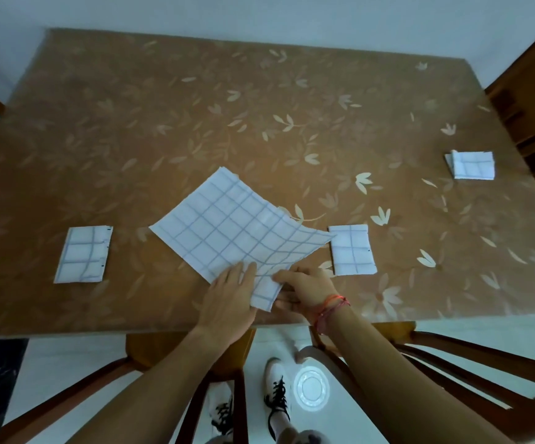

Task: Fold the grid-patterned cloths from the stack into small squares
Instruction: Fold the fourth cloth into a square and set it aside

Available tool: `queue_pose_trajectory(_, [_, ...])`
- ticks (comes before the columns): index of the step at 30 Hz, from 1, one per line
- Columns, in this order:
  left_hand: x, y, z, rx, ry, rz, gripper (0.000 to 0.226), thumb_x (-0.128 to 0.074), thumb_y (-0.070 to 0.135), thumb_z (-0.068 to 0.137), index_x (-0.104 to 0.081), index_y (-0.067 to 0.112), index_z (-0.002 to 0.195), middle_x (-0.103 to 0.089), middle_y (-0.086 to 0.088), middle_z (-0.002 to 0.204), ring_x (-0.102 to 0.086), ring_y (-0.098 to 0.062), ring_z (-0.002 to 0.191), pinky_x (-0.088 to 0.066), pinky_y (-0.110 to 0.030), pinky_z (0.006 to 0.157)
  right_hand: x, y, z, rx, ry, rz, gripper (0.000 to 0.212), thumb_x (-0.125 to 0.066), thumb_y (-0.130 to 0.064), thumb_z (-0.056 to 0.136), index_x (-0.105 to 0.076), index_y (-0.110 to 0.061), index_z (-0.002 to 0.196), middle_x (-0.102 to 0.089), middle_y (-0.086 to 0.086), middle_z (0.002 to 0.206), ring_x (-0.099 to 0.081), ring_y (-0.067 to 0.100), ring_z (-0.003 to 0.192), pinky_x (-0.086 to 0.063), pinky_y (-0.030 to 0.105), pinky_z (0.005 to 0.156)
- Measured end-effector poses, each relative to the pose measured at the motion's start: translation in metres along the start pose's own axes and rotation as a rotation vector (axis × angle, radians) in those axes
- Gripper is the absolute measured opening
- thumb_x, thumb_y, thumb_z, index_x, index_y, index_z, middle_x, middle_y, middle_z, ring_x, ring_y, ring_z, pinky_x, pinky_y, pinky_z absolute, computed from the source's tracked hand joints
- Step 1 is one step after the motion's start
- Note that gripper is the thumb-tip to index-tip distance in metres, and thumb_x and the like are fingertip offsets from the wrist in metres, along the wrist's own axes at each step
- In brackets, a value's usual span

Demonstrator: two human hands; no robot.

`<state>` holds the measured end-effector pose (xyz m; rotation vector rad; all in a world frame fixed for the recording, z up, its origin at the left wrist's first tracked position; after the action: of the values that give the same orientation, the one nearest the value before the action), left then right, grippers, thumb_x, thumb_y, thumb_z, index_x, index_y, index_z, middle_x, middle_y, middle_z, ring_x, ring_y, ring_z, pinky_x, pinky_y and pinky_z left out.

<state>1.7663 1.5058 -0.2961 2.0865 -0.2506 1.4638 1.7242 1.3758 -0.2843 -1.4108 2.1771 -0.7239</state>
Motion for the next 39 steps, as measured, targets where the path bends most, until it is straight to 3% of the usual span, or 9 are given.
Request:
queue_pose_trajectory(6, [0.001, -0.014, -0.013, 0.038, -0.077, -0.165, 0.062, -0.045, 0.010, 0.096, -0.023, 0.023, 0.152, -0.029, -0.002, 0.155, -0.026, -0.019, 0.141, -0.032, -0.035, 0.112, 0.001, -0.002, -0.012, 0.084, -0.172, -0.120, 0.048, -0.072, -0.008, 0.063, -0.065, -0.015, 0.111, -0.071, 0.017, 0.097, -0.068, 0.026, 0.092, -0.054, 0.032, 0.068])
queue_pose_trajectory(9, [0.002, -0.022, -0.022, 0.010, -0.147, -0.274, 0.061, -0.050, 0.019, 0.094, -0.027, 0.023, 0.151, -0.034, 0.002, 0.152, -0.034, -0.018, 0.137, -0.037, -0.037, 0.108, 0.034, 0.019, 0.001, 0.086, -0.095, -0.273, 0.049, -0.077, -0.004, 0.063, -0.064, -0.014, 0.109, -0.071, 0.015, 0.102, -0.066, 0.023, 0.088, -0.053, 0.033, 0.074])
queue_pose_trajectory(13, [0.006, -0.027, -0.039, -0.077, -0.194, -0.338, 0.049, -0.033, 0.013, 0.101, -0.034, 0.031, 0.146, -0.034, 0.009, 0.152, -0.034, -0.012, 0.137, -0.033, -0.028, 0.109, 0.222, 0.173, 0.160, -0.126, 0.191, -0.445, 0.063, -0.087, -0.018, 0.047, -0.062, -0.008, 0.104, -0.064, 0.018, 0.121, -0.066, 0.029, 0.100, -0.056, 0.045, 0.087])
queue_pose_trajectory(17, [-0.002, -0.039, -0.058, -0.128, -0.270, -0.341, 0.052, -0.033, 0.011, 0.103, -0.032, 0.038, 0.147, -0.023, 0.015, 0.155, -0.019, -0.004, 0.143, -0.017, -0.017, 0.110, 0.134, 0.101, 0.036, -0.214, 0.040, -0.819, 0.016, -0.067, -0.019, 0.081, -0.060, -0.009, 0.092, -0.061, 0.005, 0.090, -0.059, 0.014, 0.085, -0.053, 0.022, 0.077])
queue_pose_trajectory(21, [-0.008, -0.059, -0.078, -0.148, -0.252, -0.289, 0.073, -0.035, -0.011, 0.090, -0.031, 0.034, 0.148, -0.017, 0.016, 0.154, -0.007, 0.000, 0.145, -0.007, -0.013, 0.113, 0.057, -0.010, -0.026, 0.481, 0.213, -1.123, 0.016, -0.078, -0.018, 0.073, -0.077, -0.022, 0.089, -0.059, -0.007, 0.095, -0.054, 0.013, 0.095, -0.051, 0.027, 0.084])
queue_pose_trajectory(23, [-0.005, -0.074, -0.087, -0.096, -0.188, -0.307, 0.065, -0.037, -0.011, 0.090, -0.042, 0.024, 0.144, -0.023, 0.010, 0.155, -0.015, -0.005, 0.145, -0.009, -0.012, 0.112, 0.047, -0.004, -0.026, 0.555, 0.143, -1.252, 0.018, -0.085, -0.032, 0.062, -0.078, -0.027, 0.077, -0.062, -0.007, 0.102, -0.051, 0.012, 0.097, -0.051, 0.030, 0.084])
queue_pose_trajectory(27, [-0.001, -0.088, -0.098, -0.039, -0.148, -0.329, 0.058, -0.041, -0.011, 0.090, -0.050, 0.019, 0.138, -0.034, 0.009, 0.152, -0.023, 0.002, 0.138, -0.013, -0.009, 0.110, 0.036, 0.000, -0.024, 0.572, 0.043, -1.265, 0.020, -0.084, -0.038, 0.063, -0.078, -0.024, 0.076, -0.067, -0.013, 0.108, -0.056, 0.003, 0.104, -0.050, 0.022, 0.089])
queue_pose_trajectory(32, [0.007, -0.097, -0.086, 0.015, -0.101, -0.371, 0.047, -0.046, -0.002, 0.093, -0.056, 0.021, 0.132, -0.050, 0.009, 0.140, -0.042, -0.004, 0.130, -0.030, -0.017, 0.107, 0.040, -0.002, -0.012, 0.455, 0.054, -1.074, 0.023, -0.078, -0.038, 0.073, -0.075, -0.021, 0.087, -0.068, -0.008, 0.088, -0.064, 0.010, 0.084, -0.051, 0.015, 0.068])
queue_pose_trajectory(39, [0.034, -0.103, -0.052, 0.098, 0.023, -0.412, 0.026, -0.043, 0.028, 0.102, -0.052, 0.035, 0.079, -0.056, 0.009, 0.069, -0.053, -0.008, 0.065, -0.037, -0.025, 0.056, 0.041, -0.012, 0.005, 0.344, 0.052, -0.925, 0.021, -0.077, -0.037, 0.076, -0.057, -0.030, 0.073, -0.061, -0.014, 0.073, -0.058, 0.003, 0.071, -0.040, 0.013, 0.057])
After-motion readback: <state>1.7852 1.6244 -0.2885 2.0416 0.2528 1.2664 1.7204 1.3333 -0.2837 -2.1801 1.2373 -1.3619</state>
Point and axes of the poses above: each hand's wrist, its own z-axis towards the middle knuckle, its own x-axis out of the back of the hand, y = z × x, the point moved 8 cm from there along z, towards the middle knuckle
